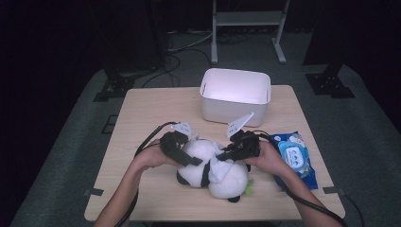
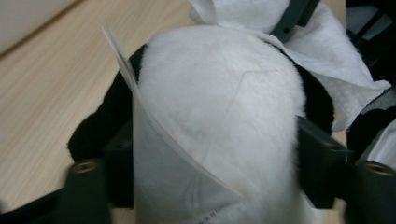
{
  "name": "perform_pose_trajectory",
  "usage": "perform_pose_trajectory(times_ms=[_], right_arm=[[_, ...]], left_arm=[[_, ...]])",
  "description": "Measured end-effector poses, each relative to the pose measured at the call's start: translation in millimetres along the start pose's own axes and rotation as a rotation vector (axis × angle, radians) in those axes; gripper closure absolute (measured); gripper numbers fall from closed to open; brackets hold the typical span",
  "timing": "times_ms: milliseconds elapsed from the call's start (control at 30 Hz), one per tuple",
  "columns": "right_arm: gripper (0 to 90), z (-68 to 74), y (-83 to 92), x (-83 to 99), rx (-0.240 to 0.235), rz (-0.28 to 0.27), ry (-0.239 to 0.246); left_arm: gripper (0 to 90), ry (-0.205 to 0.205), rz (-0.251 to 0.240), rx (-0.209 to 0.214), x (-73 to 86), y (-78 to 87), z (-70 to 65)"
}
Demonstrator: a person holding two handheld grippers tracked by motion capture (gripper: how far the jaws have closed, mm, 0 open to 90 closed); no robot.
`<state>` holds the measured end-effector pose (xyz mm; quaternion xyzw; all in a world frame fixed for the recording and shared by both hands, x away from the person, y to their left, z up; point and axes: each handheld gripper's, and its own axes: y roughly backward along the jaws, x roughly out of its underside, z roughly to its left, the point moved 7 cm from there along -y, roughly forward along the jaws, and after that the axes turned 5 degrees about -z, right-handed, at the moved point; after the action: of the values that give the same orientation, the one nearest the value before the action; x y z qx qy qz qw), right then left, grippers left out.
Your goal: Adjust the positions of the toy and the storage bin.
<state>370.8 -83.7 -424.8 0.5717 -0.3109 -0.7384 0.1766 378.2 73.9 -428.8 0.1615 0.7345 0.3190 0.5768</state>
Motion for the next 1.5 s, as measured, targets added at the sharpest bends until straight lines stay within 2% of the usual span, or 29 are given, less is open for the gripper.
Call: perform_pose_trajectory(times_ms=[33, 133, 200, 367, 400, 467, 567, 667, 700, 767, 867, 967, 1100, 1167, 1300, 1367, 1500], right_arm=[[78.1, -2.0, 0.5, 0.2, -0.003, -0.003, -0.009], [78.1, -7.6, 2.3, -0.1, 0.004, -0.005, -0.022], [78.1, -12.6, 4.8, -1.9, 0.021, 0.001, -0.013], [78.2, -25.2, 12.8, -11.4, 0.06, -0.014, -0.032], [78.2, -27.4, 14.4, -13.8, 0.06, -0.017, -0.034], [78.2, -32.6, 18.6, -20.4, 0.069, -0.033, -0.028], [78.2, -39.4, 23.9, -32.9, 0.079, -0.09, -0.052], [78.2, -41.4, 14.5, -31.4, 0.066, -0.069, -0.061], [78.3, -38.1, 8.3, -27.8, 0.055, -0.047, -0.056], [78.4, -30.9, 1.4, -23.7, 0.039, -0.047, -0.043], [78.4, -20.9, 0.7, -21.7, 0.018, -0.069, -0.037], [78.4, -11.6, 0.2, -18.6, 0.01, -0.067, -0.002], [78.4, -0.3, 1.5, -16.4, -0.002, -0.059, 0.023], [78.4, 5.5, 1.5, -15.5, -0.006, -0.059, 0.044], [78.4, 14.1, 1.2, -14.2, -0.012, -0.043, 0.065], [78.4, 17.1, 1.5, -14.0, -0.017, -0.034, 0.068], [78.5, 21.0, 3.3, -19.3, -0.004, -0.016, 0.102]], left_arm=[[39.0, 0.0, -0.016, -0.008, -0.3, -0.1, 0.9], [42.2, -0.01, -0.045, -0.031, -2.7, 0.4, 3.2], [42.8, -0.033, -0.064, -0.065, -6.3, 0.9, 5.6], [43.1, -0.106, -0.099, -0.174, -17.2, 3.0, 12.4], [43.0, -0.102, -0.105, -0.18, -18.0, 2.4, 12.2], [42.8, -0.114, -0.104, -0.178, -16.2, 2.4, 11.1], [40.2, -0.118, -0.11, -0.165, -9.4, 3.2, 3.9], [36.3, -0.116, -0.116, -0.172, -4.8, 6.7, -4.0], [34.2, -0.118, -0.108, -0.174, -3.6, 8.0, -5.5], [29.1, -0.107, -0.095, -0.167, -0.7, 11.3, -9.8], [21.6, -0.087, -0.086, -0.142, 0.6, 18.4, -16.1], [16.6, -0.069, -0.077, -0.115, 0.2, 24.6, -20.8], [8.7, -0.06, -0.082, -0.113, -2.4, 30.8, -22.0], [6.8, -0.057, -0.088, -0.109, -4.0, 32.3, -22.7], [2.9, -0.08, -0.06, -0.094, -2.7, 28.7, -26.2], [3.0, -0.075, -0.053, -0.091, -0.9, 27.5, -27.6], [5.0, -0.083, -0.034, -0.088, 4.4, 27.3, -29.6]])
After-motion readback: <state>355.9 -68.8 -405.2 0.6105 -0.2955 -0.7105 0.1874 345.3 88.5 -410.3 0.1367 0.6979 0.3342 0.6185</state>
